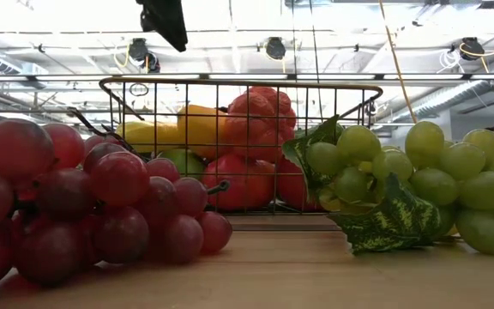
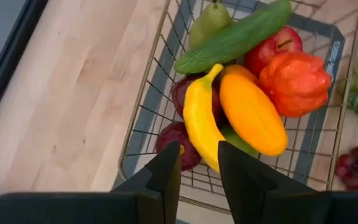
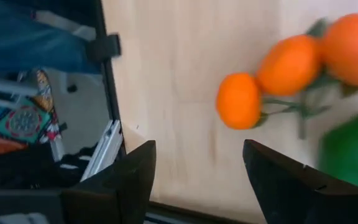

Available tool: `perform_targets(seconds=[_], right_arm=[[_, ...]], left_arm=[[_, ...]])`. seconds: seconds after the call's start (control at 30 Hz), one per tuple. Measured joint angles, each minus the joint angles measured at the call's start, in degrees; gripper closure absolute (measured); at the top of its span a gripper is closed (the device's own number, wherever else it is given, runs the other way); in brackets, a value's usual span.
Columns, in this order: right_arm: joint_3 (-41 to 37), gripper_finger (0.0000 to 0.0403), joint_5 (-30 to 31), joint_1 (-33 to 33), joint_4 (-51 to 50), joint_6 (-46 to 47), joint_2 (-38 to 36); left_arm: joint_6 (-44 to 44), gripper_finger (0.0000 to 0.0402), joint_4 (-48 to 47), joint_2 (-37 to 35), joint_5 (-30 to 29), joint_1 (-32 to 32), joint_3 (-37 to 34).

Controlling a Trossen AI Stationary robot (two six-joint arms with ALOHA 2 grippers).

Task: Build produce basket
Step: Put the tangerines into the gold wire basket

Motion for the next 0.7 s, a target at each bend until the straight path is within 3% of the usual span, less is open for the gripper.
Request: perform_targets(seconds=[0.17,0.47,0.7], right_arm=[[-5.25,0.0198,1.63,2.65,4.52,-0.23,0.00],[-7.76,0.0204,13.27,3.05,3.99,-9.13,-0.02],[-12.42,0.0205,13.49,3.05,3.84,-10.69,-0.02]], left_arm=[[-5.48,0.0293,-0.02,0.00,0.21,-0.29,0.00],[-9.91,0.0293,0.07,0.00,2.26,-2.71,0.00],[-14.84,0.0293,0.14,0.00,2.50,-3.94,0.00]])
